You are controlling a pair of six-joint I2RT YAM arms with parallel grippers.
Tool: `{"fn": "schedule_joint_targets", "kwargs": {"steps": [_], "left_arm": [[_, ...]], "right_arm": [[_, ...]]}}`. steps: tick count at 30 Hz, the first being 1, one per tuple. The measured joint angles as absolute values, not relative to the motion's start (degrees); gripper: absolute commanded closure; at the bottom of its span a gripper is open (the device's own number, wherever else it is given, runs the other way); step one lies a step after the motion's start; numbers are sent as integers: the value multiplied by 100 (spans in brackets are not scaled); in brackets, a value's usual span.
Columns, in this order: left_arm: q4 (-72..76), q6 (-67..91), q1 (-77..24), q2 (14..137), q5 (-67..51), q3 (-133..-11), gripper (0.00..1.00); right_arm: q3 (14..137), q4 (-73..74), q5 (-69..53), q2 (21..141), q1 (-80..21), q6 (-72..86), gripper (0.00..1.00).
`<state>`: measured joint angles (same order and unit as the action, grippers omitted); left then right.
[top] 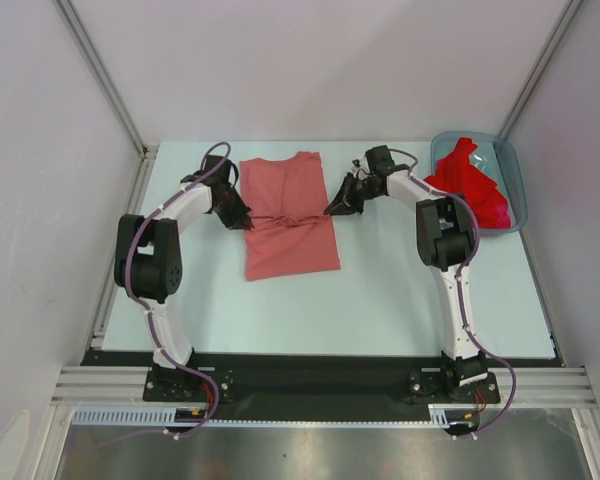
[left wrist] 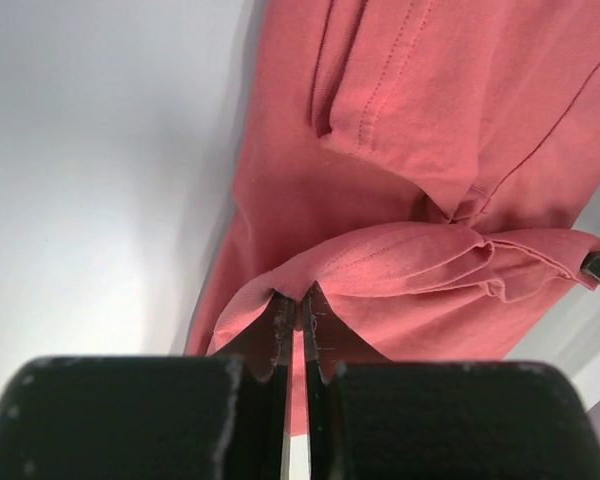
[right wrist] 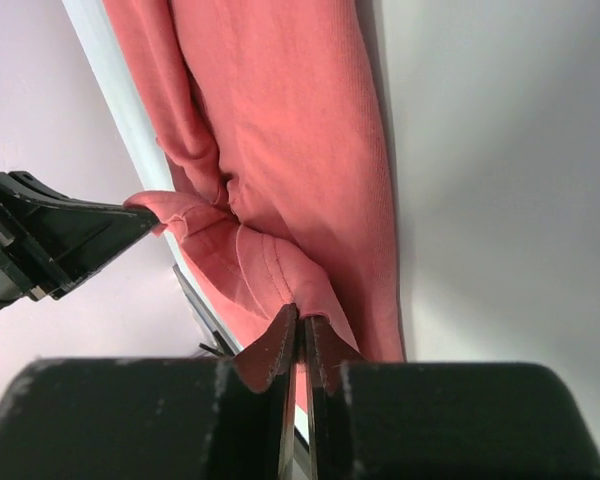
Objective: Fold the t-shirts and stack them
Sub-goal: Fold the tshirt
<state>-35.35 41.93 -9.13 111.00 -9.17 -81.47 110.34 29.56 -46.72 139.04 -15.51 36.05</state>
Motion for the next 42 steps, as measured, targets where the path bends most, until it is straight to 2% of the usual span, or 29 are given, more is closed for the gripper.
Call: {"fn": "schedule_joint_targets", "kwargs": {"steps": [7, 9, 10, 11, 13, 14, 17, 21, 24, 27, 30, 31, 35, 38, 42], "left_arm": [[-3612, 4191, -884, 11233, -917, -8267, 99], [-3623, 4189, -880, 11253, -910, -8307, 92], [-3625, 4185, -880, 11253, -902, -8309, 85], [-3636, 4176, -878, 11253, -886, -8315, 74], [-3651, 4143, -869, 11253, -845, -8329, 64], [-3667, 4119, -860, 11253, -788, -8340, 50], [-3741, 3994, -836, 11246, -609, -8394, 38], [-3865, 3782, -838, 10927, -362, -8357, 41], [-3854, 3651, -899, 10274, -379, -8082, 53], [-3503, 3621, -1107, 9489, -777, -7502, 66], [-3065, 3656, -1500, 9150, -1258, -6895, 76], [-2877, 3704, -1638, 9157, -1461, -6694, 81], [-2449, 3750, -1898, 9537, -2021, -6171, 87], [-2368, 3717, -1846, 9850, -2141, -6060, 89], [-2152, 3642, -1772, 9896, -2156, -5843, 89]], "right_arm": [[11225, 2978, -4705, 14049, -1529, 3653, 90], [11281, 2978, -4707, 14075, -1527, 3664, 88], [11325, 2976, -4709, 14099, -1527, 3667, 86], [11356, 2976, -4707, 14118, -1525, 3673, 81], [11434, 3002, -4705, 14169, -1514, 3695, 75], [11520, 3059, -4700, 14208, -1505, 3677, 68], [11824, 3352, -4591, 14296, -1444, 3527, 54], [12385, 4154, -4147, 14296, -1317, 3083, 38], [12451, 4584, -3726, 14114, -1286, 2681, 32], [12077, 4864, -3433, 13684, -1431, 2373, 36], [11246, 4803, -3494, 13069, -1826, 2265, 54], [11043, 4711, -3529, 12951, -1942, 2290, 66], [10143, 4171, -3955, 12621, -2628, 2550, 91], [9734, 3854, -4294, 12623, -2919, 2733, 100], [9476, 3531, -4635, 12663, -2950, 2851, 100]]}}
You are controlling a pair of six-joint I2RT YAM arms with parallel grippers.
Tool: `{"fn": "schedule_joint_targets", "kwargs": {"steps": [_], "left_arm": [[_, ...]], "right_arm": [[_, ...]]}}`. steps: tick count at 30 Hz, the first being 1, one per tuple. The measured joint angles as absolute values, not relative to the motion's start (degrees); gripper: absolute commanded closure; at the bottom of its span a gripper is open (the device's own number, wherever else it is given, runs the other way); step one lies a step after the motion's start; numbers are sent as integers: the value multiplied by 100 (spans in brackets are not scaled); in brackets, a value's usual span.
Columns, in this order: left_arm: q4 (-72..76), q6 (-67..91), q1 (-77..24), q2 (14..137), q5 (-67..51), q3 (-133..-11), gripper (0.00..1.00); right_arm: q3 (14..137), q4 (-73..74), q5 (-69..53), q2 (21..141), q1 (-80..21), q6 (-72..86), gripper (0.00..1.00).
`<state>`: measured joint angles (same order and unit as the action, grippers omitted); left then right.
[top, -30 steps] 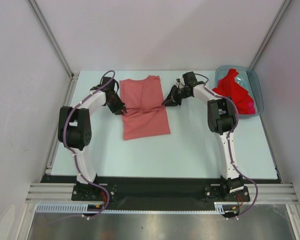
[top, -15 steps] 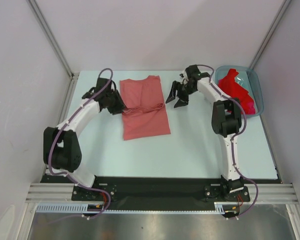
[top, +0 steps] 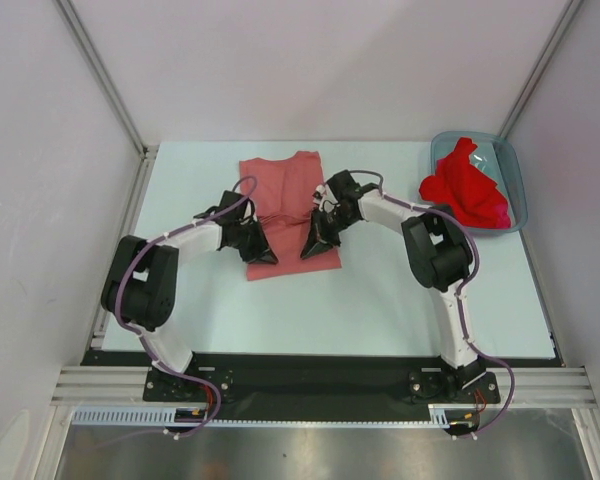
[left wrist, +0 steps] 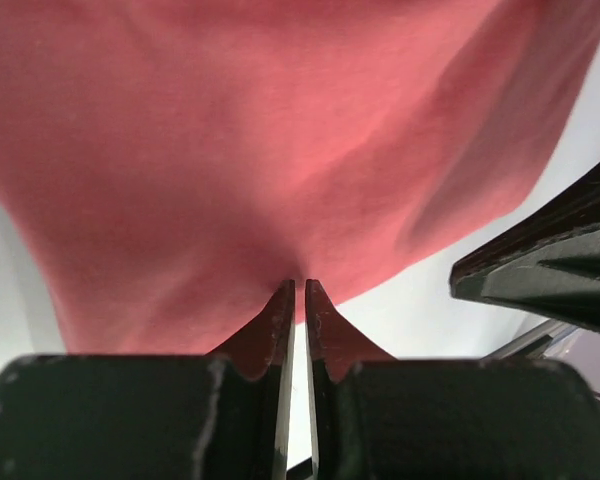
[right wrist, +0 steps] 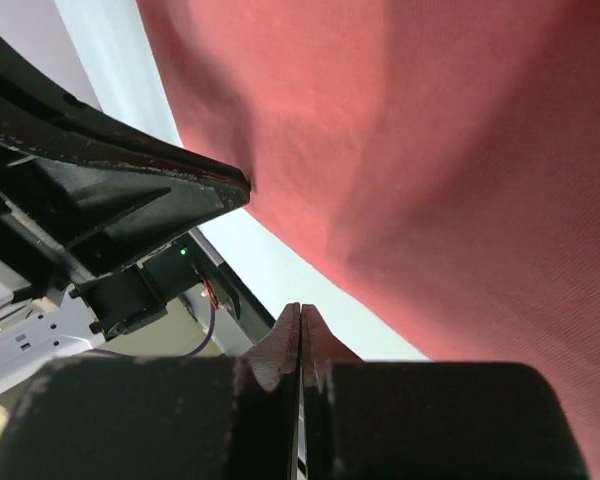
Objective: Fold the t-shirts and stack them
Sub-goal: Fold the tshirt
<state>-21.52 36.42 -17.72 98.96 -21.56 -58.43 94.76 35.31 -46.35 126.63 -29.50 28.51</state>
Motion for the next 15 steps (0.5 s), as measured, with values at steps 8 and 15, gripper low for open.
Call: {"fn": "schedule_joint_targets", "kwargs": {"steps": [8, 15], "left_arm": [[-2064, 3461, -1496, 9922, -2112, -5384, 92], [-1798, 3439, -1398, 9896, -2220, -5153, 93]], "right_arm": [[8770, 3140, -4766, 12735, -2698, 2834, 100], [8154, 2829, -5083, 12744, -2220, 2818, 100]]}}
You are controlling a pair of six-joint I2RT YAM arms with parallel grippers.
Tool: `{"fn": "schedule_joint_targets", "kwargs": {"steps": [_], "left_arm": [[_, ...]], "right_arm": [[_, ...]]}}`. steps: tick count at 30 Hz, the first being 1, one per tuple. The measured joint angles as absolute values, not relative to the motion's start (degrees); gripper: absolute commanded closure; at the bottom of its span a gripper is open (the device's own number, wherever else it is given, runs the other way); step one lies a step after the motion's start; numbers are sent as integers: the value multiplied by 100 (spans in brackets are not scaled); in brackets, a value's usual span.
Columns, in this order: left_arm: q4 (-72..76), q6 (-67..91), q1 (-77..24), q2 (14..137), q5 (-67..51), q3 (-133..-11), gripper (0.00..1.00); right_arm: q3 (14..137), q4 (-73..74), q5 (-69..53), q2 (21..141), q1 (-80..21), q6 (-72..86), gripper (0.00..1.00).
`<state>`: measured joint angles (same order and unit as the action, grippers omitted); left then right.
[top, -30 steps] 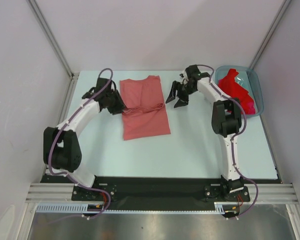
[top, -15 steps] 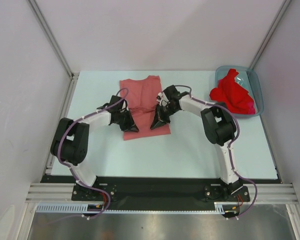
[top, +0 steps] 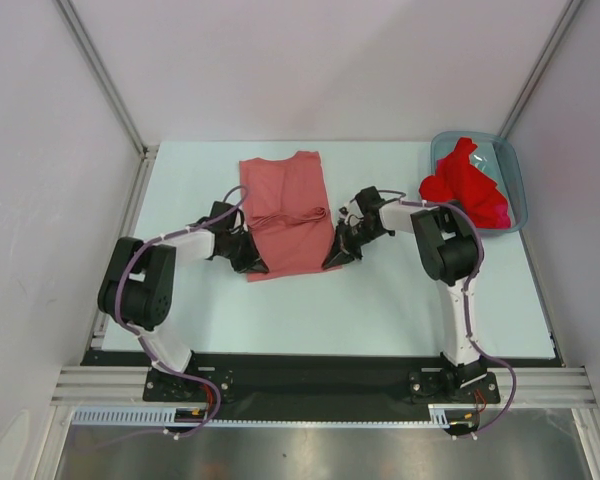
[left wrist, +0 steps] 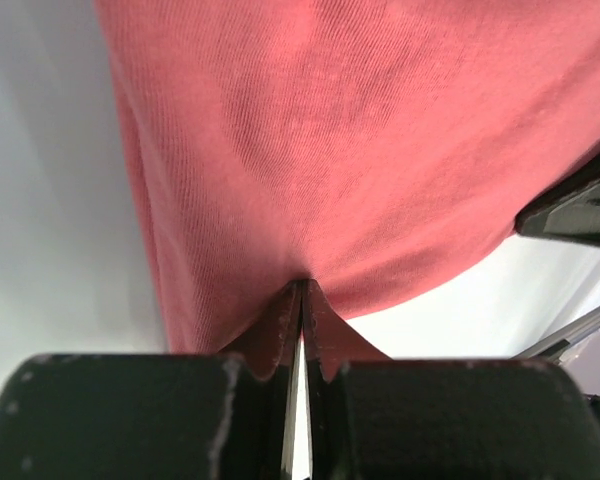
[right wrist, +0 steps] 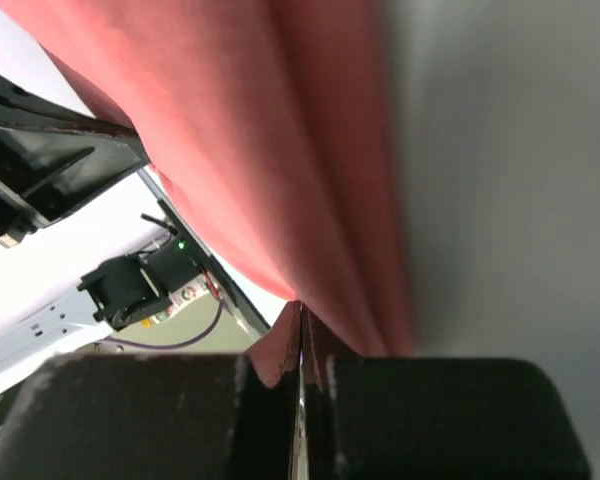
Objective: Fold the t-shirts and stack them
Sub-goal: Fold the tshirt
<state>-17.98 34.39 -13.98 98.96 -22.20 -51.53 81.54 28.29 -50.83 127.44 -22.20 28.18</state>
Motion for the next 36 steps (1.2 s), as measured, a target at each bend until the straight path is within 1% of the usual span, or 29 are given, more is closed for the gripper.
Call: {"fn": "schedule_joint_targets", "kwargs": {"steps": [3, 4, 6, 7, 9, 10, 11, 12, 14, 15, 16, 17, 18, 19, 21, 22, 23, 24, 25, 30, 36], "left_arm": [[-1767, 3389, -1396, 9856, -2226, -5127, 93], [-1765, 3363, -1396, 9839, -2220, -5118, 92], [-1826, 3280, -1396, 9758, -2196, -5105, 87], [-1907, 3238, -1396, 9682, -2156, -5098, 82], [-2069, 3151, -1396, 9472, -2152, -5098, 76], [-2110, 3138, -1396, 9360, -2174, -5100, 71], [-2130, 3129, -1396, 9268, -2187, -5113, 69], [-2167, 3129, -1396, 9183, -2211, -5157, 67], [-2176, 3129, -1389, 9122, -2241, -5349, 61], [-2178, 3133, -1382, 9139, -2248, -5468, 59], [-2171, 3133, -1367, 9177, -2252, -5603, 60], [-2165, 3135, -1339, 9238, -2263, -5749, 63], [-2143, 3140, -1302, 9323, -2279, -5885, 66], [-2102, 3142, -1262, 9406, -2296, -5975, 73], [-1986, 3151, -1160, 9633, -2346, -6136, 76], [-1920, 3151, -1118, 9754, -2401, -6184, 78], [-1852, 3157, -1085, 9880, -2447, -6222, 79], [-1800, 3173, -1066, 9981, -2488, -6243, 79], [-1717, 3212, -1055, 10112, -2550, -6254, 79], [-1474, 3411, -1052, 10488, -2718, -6257, 79], [-1234, 3551, -1052, 10643, -2731, -6340, 78]], "right_arm": [[7996, 2757, -5137, 12648, -2043, 2770, 100], [7950, 2768, -5105, 12599, -1988, 2757, 100], [7881, 2803, -4978, 12468, -1931, 2764, 98], [7846, 2797, -4897, 12379, -1907, 2794, 94], [7802, 2742, -4755, 12164, -1898, 2969, 92], [7802, 2655, -4685, 12046, -1916, 3065, 89], [7802, 2534, -4622, 11933, -1938, 3199, 85], [7802, 2377, -4560, 11824, -1964, 3358, 75], [7841, 2045, -4471, 11712, -1990, 3660, 65], [7900, 1863, -4429, 11705, -2003, 3828, 63], [7953, 1664, -4381, 11714, -2018, 3990, 62], [7990, 1483, -4348, 11734, -2025, 4158, 62], [8031, 1308, -4327, 11762, -2027, 4327, 64], [8077, 1168, -4292, 11802, -2023, 4447, 67], [8248, 902, -4241, 11972, -2025, 4685, 74], [8366, 738, -4222, 12112, -2027, 4801, 85], [8438, 615, -4200, 12215, -2029, 4845, 91], [8501, 482, -4180, 12337, -2029, 4932, 99], [8525, 342, -4163, 12442, -2032, 5004, 100], [8523, -84, -4125, 12840, -2112, 5297, 100], [8512, -478, -4034, 12943, -2215, 5437, 100]]}}
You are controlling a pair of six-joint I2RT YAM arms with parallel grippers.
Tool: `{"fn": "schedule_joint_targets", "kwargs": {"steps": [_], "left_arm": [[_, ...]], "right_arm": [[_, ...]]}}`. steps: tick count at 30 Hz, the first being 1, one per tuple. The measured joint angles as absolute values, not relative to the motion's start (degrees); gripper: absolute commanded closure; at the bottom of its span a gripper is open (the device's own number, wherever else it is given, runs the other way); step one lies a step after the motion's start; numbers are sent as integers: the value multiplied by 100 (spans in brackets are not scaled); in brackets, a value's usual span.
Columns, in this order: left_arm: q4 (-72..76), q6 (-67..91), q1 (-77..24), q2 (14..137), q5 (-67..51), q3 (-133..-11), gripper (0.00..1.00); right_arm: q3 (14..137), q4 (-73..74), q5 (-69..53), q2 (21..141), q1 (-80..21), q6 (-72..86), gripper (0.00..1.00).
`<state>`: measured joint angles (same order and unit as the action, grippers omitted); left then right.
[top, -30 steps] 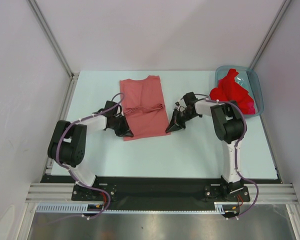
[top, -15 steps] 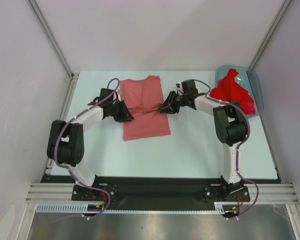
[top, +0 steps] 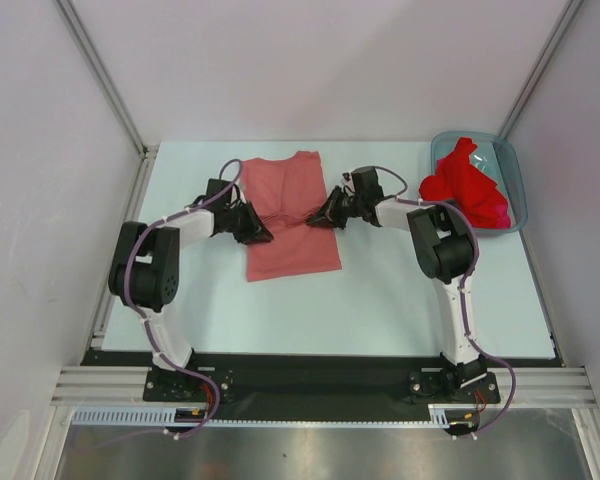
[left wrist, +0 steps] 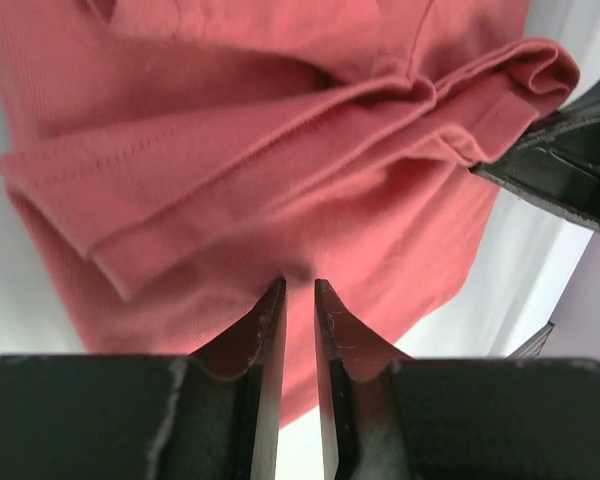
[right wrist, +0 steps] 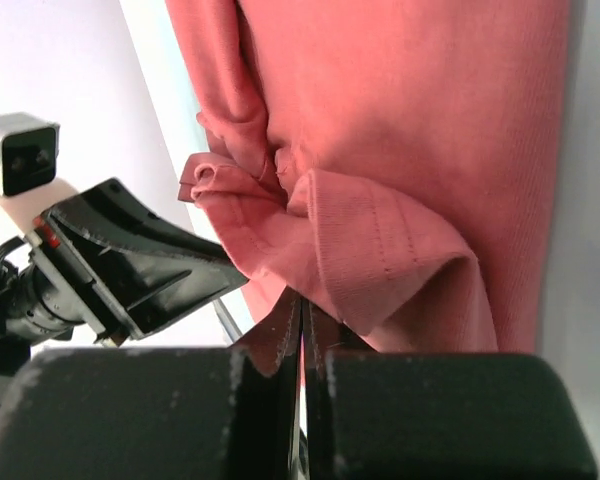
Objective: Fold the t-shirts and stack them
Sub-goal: Fold the tshirt
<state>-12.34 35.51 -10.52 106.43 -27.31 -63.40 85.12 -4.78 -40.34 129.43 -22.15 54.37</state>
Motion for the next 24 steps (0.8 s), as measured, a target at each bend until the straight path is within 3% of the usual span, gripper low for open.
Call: {"fn": "schedule_joint_targets", "kwargs": {"steps": [12, 24], "left_arm": [[-1267, 3750, -1031, 11522, -2742, -7120, 75], [-1448, 3726, -633, 12075, -2650, -8097, 73]], "right_arm": [[8718, -652, -3485, 13310, -2185, 5389, 99], [10521, -296, -3398, 14206, -1874, 5151, 90]]}}
